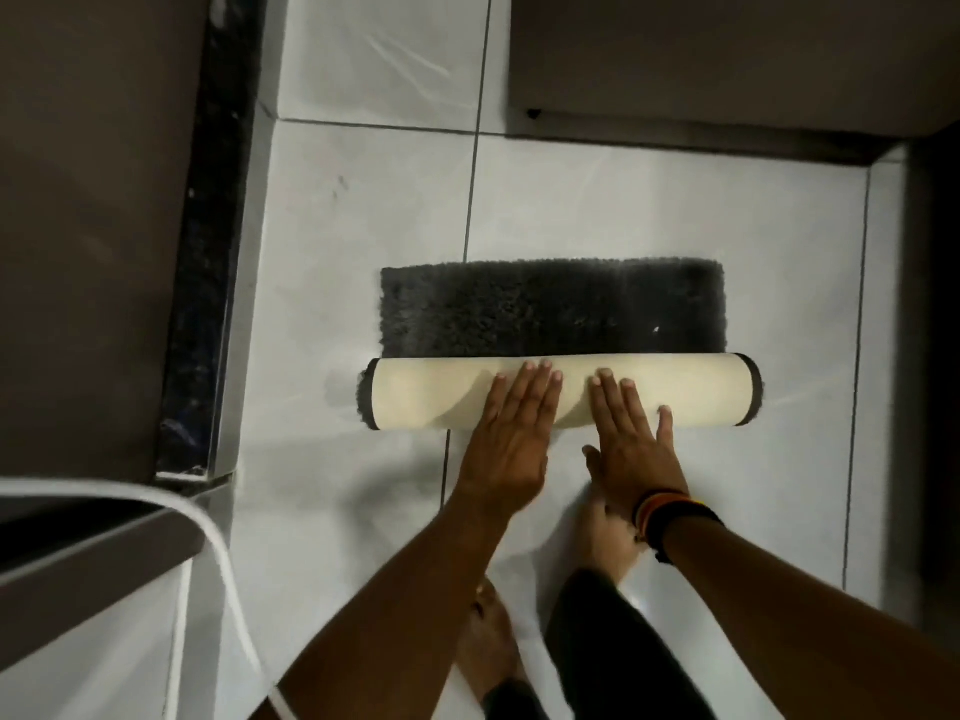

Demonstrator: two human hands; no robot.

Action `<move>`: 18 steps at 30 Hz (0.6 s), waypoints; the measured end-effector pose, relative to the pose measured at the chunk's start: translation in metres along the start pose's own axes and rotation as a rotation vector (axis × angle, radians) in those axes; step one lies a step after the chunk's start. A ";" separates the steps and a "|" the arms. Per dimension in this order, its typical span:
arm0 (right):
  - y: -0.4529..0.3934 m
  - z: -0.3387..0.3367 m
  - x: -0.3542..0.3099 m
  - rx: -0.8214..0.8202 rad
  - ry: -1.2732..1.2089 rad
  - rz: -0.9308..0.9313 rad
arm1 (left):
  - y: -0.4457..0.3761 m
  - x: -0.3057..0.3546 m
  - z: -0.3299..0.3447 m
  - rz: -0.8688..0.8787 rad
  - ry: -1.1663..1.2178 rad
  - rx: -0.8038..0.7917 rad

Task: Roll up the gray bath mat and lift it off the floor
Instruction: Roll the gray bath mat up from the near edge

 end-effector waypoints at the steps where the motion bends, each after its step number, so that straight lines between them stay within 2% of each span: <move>1: -0.016 -0.010 0.003 0.003 -0.007 0.006 | 0.000 0.005 -0.001 0.032 0.011 0.017; 5: -0.076 -0.055 0.010 -0.018 -0.032 0.019 | -0.024 -0.004 0.007 -0.122 0.018 -0.086; 8: -0.088 -0.077 0.013 -0.017 -0.045 0.003 | -0.050 -0.009 -0.005 -0.207 -0.043 -0.144; 9: -0.086 -0.087 0.016 0.043 -0.077 0.003 | -0.061 -0.010 -0.011 -0.218 -0.046 -0.159; 11: -0.067 -0.106 0.024 0.263 -0.251 0.061 | -0.082 -0.017 -0.021 -0.231 -0.041 -0.190; 13: -0.040 -0.110 0.041 0.440 -0.506 0.232 | -0.111 -0.025 -0.034 -0.241 -0.032 -0.222; 15: -0.021 -0.090 0.061 0.496 -0.743 0.474 | -0.141 -0.035 -0.046 -0.250 -0.021 -0.219; 17: -0.018 -0.045 0.078 0.376 -1.083 0.802 | -0.164 -0.043 -0.055 -0.272 0.026 -0.222; 18: -0.024 -0.021 0.079 0.275 -1.343 0.965 | -0.177 -0.048 -0.057 -0.280 0.042 -0.223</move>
Point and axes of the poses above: each hand's wrist, its own y-axis away from the middle knuckle, its own z-axis out of the palm, x = y × z, the point moved 9 cm from there along -y, towards the middle knuckle, and after that the axes turned 14 degrees about y, right-handed, at the moved point
